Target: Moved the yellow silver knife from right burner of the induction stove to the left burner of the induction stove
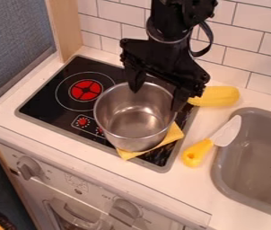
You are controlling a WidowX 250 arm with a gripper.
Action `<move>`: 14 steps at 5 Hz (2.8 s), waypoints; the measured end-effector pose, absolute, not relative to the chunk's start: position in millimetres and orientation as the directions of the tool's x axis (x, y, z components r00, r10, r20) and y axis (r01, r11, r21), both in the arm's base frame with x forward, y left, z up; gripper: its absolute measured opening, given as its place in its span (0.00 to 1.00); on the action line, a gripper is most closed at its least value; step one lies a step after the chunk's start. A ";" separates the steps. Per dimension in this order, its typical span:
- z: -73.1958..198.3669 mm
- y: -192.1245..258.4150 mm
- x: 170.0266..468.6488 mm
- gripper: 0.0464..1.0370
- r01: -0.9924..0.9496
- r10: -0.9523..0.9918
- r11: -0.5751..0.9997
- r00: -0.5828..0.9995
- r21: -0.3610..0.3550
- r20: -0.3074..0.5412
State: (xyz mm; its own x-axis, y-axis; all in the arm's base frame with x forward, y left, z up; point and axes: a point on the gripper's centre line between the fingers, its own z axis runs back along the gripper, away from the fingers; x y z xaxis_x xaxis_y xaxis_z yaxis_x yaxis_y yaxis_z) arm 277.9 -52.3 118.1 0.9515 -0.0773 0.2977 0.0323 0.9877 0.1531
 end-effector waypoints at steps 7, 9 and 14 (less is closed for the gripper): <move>54.9 -110.5 256.6 0.96 0.152 -0.167 0.983 0.973 0.104 0.162; 21.0 -115.7 260.4 0.96 0.168 -0.179 0.978 0.980 0.123 0.086; 1.0 -107.3 299.6 0.61 0.114 -0.130 0.979 0.988 0.169 0.084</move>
State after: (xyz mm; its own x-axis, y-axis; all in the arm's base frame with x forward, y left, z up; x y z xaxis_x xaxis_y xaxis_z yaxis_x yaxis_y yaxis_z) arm 299.6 -107.3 1.0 0.9879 -0.1301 0.0841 0.1145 0.9789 0.1692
